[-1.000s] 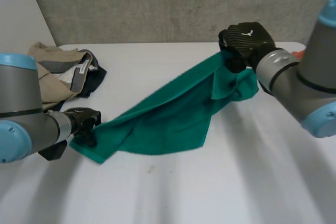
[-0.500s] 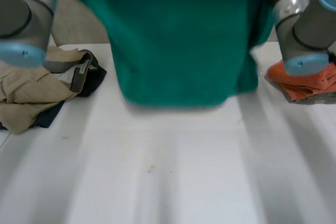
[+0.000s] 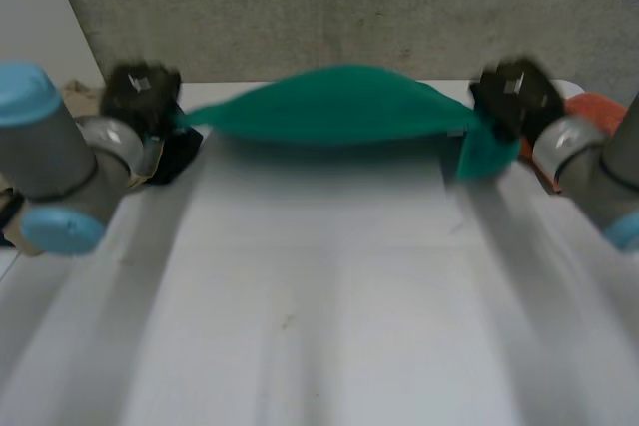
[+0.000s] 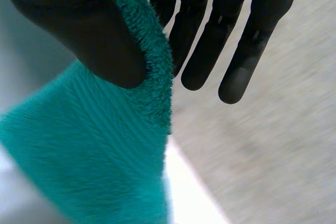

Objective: Fold the laundry.

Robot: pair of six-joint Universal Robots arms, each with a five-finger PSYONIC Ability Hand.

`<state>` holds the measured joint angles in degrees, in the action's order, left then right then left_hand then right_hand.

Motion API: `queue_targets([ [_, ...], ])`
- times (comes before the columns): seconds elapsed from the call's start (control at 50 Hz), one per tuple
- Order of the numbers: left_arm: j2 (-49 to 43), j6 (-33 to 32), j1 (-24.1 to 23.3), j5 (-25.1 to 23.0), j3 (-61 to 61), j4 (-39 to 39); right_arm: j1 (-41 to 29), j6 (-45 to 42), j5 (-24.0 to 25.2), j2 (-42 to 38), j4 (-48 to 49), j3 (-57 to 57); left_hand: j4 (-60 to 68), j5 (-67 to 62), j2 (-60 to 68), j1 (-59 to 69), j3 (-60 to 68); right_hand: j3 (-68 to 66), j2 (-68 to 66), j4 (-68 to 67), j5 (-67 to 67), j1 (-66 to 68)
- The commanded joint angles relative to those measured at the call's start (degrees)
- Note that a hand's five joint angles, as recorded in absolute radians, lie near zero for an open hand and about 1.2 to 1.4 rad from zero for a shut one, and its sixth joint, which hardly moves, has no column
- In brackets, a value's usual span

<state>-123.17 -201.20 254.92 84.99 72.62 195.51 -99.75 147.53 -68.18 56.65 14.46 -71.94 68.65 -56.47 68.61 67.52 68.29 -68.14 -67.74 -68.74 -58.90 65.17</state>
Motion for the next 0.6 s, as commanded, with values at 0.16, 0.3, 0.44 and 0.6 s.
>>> queue_targets([
  [0.16, 1.16, -3.67, 1.02, -2.46, 5.61, -3.47, 0.79, 1.85, -4.57, -3.13, -4.96, -8.56, 11.35, -13.53, 11.39, 12.48, 11.71, 58.14, 57.74, 58.74, 58.9, -55.17],
  [0.3, 3.98, -2.97, 1.99, -2.46, 5.25, -5.14, 1.32, 15.05, -9.51, 1.96, -10.49, -9.79, 11.35, -13.53, 11.39, 12.48, 11.71, 58.14, 57.74, 58.74, 58.9, -55.17],
  [0.44, 5.74, -1.21, 2.69, -2.55, 4.03, -7.78, 2.02, 22.63, -9.43, 4.69, -19.2, -11.29, 11.35, -13.53, 11.39, 12.48, 11.71, 58.14, 57.74, 58.74, 58.9, -55.17],
  [0.6, 6.88, 0.11, 2.78, -2.81, 0.77, -11.2, 3.07, 14.55, -4.68, 4.26, -19.03, -15.15, 11.35, -13.53, 11.39, 12.48, 11.71, 39.98, 39.58, 40.58, 40.74, -37.01],
])
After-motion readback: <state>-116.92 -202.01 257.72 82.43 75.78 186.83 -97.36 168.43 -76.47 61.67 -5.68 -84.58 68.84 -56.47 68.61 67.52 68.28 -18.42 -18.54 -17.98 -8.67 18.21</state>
